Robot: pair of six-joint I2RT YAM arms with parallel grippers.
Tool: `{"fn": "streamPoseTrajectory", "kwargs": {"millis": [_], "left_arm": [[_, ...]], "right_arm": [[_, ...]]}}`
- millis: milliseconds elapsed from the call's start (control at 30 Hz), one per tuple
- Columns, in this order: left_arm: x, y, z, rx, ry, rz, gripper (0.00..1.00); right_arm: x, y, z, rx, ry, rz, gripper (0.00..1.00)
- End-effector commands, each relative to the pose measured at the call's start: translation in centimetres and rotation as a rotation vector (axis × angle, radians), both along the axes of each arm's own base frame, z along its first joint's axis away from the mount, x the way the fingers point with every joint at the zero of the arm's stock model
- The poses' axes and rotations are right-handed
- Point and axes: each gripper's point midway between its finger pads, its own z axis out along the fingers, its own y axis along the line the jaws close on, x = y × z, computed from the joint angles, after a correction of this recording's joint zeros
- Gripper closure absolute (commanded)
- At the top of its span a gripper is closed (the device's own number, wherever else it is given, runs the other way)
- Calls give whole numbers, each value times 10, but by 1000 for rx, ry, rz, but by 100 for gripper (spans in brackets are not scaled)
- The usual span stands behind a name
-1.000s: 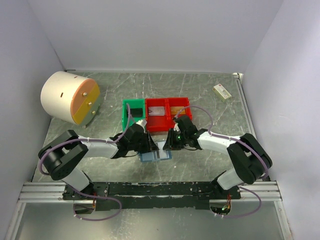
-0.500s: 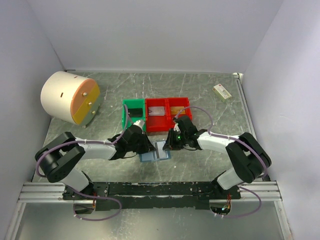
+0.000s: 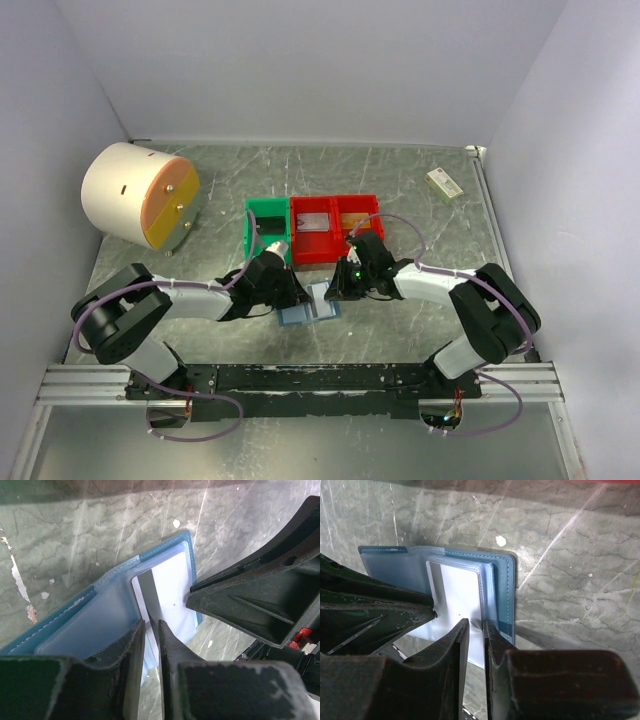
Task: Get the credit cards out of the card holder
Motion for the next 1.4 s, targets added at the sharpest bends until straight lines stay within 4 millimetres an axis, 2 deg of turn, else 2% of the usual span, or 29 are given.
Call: {"fn": "streamPoseTrajectory", "kwargs": {"millis": [0,233,400,633,767,933,1167,1300,1367], "left_arm": [[-1,-23,15,-101,-31,-62,72],[-3,-29,9,-106,-12,-85,79],[2,-22,13,-68,-30,-56,93],[6,-7,16,-6,-51,-13,93],[6,-1,19,8,-59,7,93],[-2,-2,19,-27,-39,-6,83],[-9,9,18,-16,-34,3,75],[-11,5,14,-32,-27,-9,70],[-12,4,11,-35,-14,-8,70]], "right_arm": [[-17,-7,-20,-43,69,13,82],[-18,-4,-20,-27,80,19,82],[-15,-9,-22,-57,73,6,82],[-9,-12,-21,-78,55,-15,82],[-10,-9,-19,-58,59,-8,86],[-12,-7,-21,-43,78,-10,85],[-14,-7,-25,-38,93,-13,86],[-15,-5,-26,-32,102,-10,86],[-15,-5,-26,-32,106,-9,86]]}}
